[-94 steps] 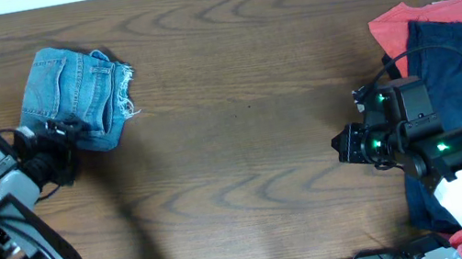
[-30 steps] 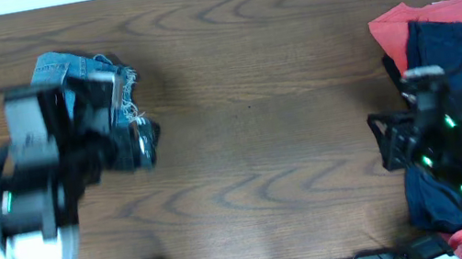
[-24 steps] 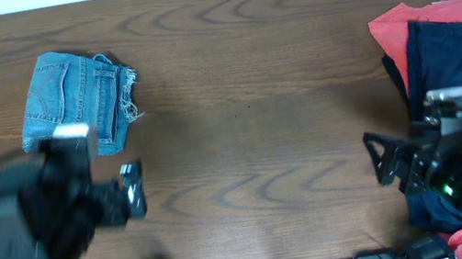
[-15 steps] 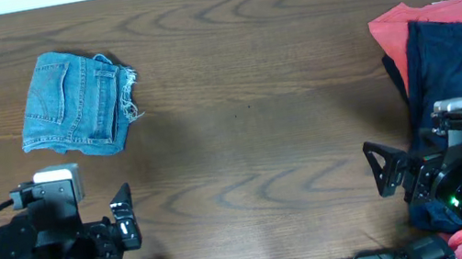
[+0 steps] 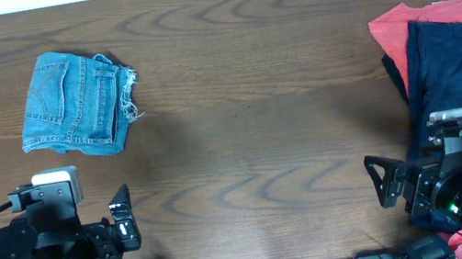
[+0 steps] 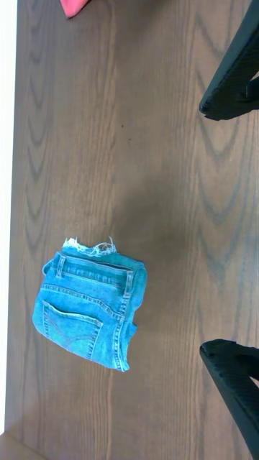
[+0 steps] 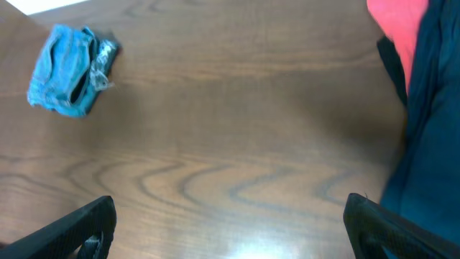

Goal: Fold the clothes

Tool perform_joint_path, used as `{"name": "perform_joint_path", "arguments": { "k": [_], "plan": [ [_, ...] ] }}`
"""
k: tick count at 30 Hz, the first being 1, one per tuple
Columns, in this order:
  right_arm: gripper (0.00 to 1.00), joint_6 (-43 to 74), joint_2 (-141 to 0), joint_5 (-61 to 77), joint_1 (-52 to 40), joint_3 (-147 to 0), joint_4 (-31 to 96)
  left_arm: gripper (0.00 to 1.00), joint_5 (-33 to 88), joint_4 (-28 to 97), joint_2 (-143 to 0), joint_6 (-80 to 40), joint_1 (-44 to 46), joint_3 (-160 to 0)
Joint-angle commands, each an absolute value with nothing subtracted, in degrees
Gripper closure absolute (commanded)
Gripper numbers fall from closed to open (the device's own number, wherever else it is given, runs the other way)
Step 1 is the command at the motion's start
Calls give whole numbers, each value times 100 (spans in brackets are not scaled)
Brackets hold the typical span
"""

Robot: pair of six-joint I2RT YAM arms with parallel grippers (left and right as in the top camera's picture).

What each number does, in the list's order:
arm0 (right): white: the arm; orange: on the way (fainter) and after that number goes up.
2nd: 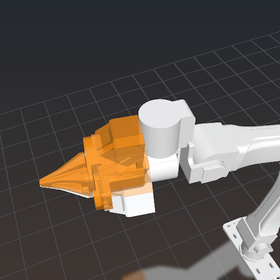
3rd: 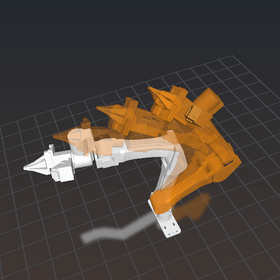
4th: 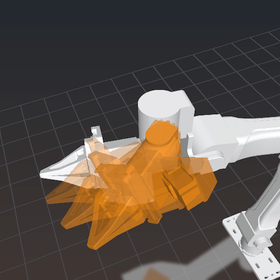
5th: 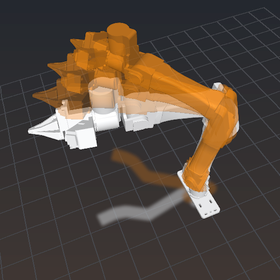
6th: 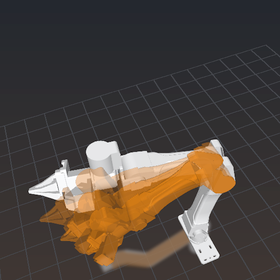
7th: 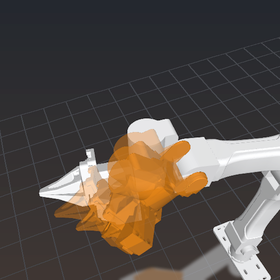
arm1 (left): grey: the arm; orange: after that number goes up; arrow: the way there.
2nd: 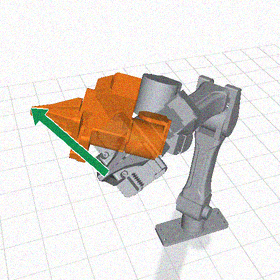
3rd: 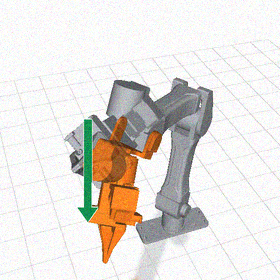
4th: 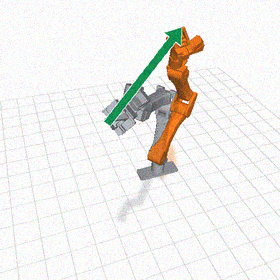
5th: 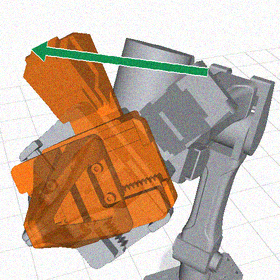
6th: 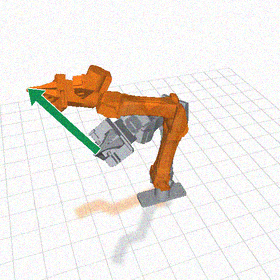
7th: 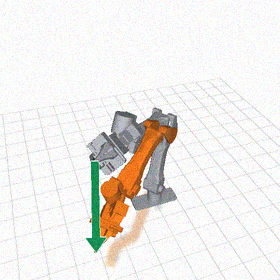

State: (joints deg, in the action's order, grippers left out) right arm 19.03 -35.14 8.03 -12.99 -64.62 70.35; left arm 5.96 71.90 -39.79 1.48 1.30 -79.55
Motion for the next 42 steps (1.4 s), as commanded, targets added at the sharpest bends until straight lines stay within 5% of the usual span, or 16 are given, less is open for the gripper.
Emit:
{"name": "perform_joint_path", "arguments": {
  "k": [1, 12, 21, 32, 42],
  "plan": [
    [1, 1835, -3516, 563, -1361, -6545, 7091, 2, 530, 7203, -3959, 119, 148, -7983],
    [1, -427, -3361, 368, -1142, -5896, 5354, 2, 530, 7203, -3959, 119, 148, -7983],
    [1, -440, -1929, 1208, -73, -3341, 2989, 2, 532, 7203, -3959, 119, 148, -7983],
    [1, -436, -115, 1422, -217, -1002, 1750, 2, 532, 7203, -3959, 119, 148, -7983],
    [1, -436, -27, 1527, -266, -40, 305, 2, 530, 7203, -3959, 119, 148, -7983]
  ]
}}
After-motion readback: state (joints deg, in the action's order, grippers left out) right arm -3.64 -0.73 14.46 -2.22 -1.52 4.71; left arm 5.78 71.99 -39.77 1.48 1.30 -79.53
